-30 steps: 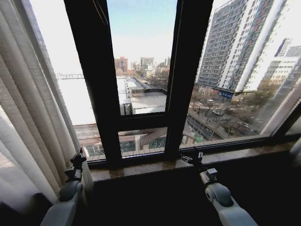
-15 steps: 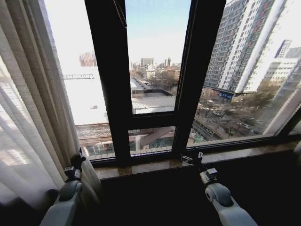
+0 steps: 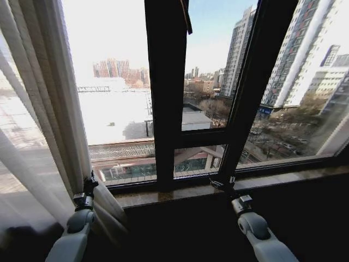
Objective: Open the curtains by pulling them apart, changing their state from closed to fully open.
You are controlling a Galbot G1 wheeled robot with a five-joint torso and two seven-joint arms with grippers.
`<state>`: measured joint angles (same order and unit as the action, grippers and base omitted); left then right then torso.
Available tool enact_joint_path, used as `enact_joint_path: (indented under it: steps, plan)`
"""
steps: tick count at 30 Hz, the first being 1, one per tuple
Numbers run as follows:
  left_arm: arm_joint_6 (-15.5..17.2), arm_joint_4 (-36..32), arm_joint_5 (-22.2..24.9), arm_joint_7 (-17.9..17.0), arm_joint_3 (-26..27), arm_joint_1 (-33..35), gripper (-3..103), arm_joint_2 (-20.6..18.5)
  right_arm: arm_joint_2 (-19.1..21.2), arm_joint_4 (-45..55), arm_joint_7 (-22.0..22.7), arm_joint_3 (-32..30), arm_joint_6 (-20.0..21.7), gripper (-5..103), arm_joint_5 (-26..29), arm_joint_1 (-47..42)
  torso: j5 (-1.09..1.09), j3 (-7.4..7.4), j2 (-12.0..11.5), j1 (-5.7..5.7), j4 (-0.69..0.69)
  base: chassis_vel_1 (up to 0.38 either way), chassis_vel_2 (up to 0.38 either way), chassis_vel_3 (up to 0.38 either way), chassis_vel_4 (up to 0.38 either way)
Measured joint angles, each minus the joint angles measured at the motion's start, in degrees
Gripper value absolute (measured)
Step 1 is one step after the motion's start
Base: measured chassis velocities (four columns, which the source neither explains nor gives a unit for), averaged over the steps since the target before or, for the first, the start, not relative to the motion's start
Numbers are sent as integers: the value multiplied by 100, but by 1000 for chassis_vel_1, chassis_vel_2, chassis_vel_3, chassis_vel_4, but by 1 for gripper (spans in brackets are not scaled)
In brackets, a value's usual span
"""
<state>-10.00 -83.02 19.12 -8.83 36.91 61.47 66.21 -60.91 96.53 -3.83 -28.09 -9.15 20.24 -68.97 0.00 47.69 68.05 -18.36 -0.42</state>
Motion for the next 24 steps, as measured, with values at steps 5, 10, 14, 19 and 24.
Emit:
enact_joint_path:
  steps: [5,10,14,19,24]
  plan:
    - [-11,-15,0,-9,15,34,0,4,0,0,0,0,0,100,0,0,-1,0,0,-1,0,369,342,-389,-333]
    - [-11,-21,1,-20,26,44,0,5,0,0,0,0,0,100,0,0,0,0,0,0,0,358,326,-355,-334]
    - [-13,-26,0,-38,34,47,0,6,-1,0,-1,1,0,100,0,0,0,0,0,0,-1,288,251,-291,-280]
    - [-17,-23,0,-49,42,56,0,4,-2,0,-2,1,0,100,0,0,-3,0,0,-1,2,149,119,-105,-115]
    - [-28,18,0,-54,42,66,0,5,0,0,-2,1,0,100,0,0,4,1,-1,-1,-3,9,10,2,0]
